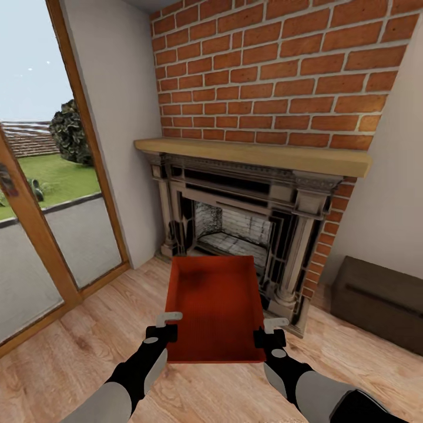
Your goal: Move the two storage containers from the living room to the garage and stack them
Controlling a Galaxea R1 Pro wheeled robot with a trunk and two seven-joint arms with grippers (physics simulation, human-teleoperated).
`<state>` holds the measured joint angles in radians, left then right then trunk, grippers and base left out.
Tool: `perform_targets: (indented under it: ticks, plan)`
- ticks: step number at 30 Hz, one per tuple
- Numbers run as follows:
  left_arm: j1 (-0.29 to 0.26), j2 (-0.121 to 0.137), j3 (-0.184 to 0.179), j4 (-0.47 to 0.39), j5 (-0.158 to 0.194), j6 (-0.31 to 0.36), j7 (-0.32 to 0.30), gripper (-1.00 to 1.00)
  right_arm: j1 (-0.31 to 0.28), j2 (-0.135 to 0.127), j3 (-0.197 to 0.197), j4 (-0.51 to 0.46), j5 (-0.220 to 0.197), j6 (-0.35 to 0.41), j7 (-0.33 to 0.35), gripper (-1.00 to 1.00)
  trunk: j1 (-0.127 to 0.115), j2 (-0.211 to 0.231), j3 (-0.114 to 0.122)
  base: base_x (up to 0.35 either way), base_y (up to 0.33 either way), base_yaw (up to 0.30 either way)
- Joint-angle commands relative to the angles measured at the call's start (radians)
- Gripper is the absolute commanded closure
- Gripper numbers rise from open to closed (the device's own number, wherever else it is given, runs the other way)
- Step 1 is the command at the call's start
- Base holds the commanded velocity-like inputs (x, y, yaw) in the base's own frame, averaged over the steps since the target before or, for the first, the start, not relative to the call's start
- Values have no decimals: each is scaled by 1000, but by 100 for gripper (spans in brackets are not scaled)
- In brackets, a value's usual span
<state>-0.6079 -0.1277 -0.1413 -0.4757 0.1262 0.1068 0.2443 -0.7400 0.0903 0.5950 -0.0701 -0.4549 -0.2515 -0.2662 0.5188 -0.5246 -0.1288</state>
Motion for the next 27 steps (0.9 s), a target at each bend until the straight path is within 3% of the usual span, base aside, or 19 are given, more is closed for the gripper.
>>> perform_targets:
  ticks: [1,3,4,27]
  plan:
    - [-1,2,-3,-3,6,7,13,100,-1,-6,14,3,-15,-9,-4,100,0,-2,-2,0,0,-291]
    - [-1,2,-2,-3,7,7,13,100,-1,-5,8,3,-7,-8,-4,100,0,-2,-2,0,0,-292]
    - [-1,2,26,-3,7,7,13,100,-1,-17,49,3,-65,-10,-5,100,0,-2,-2,0,0,-292]
    - [-1,2,27,-3,9,7,13,100,-1,-20,49,3,-66,-11,-5,100,0,-2,-2,0,0,-292]
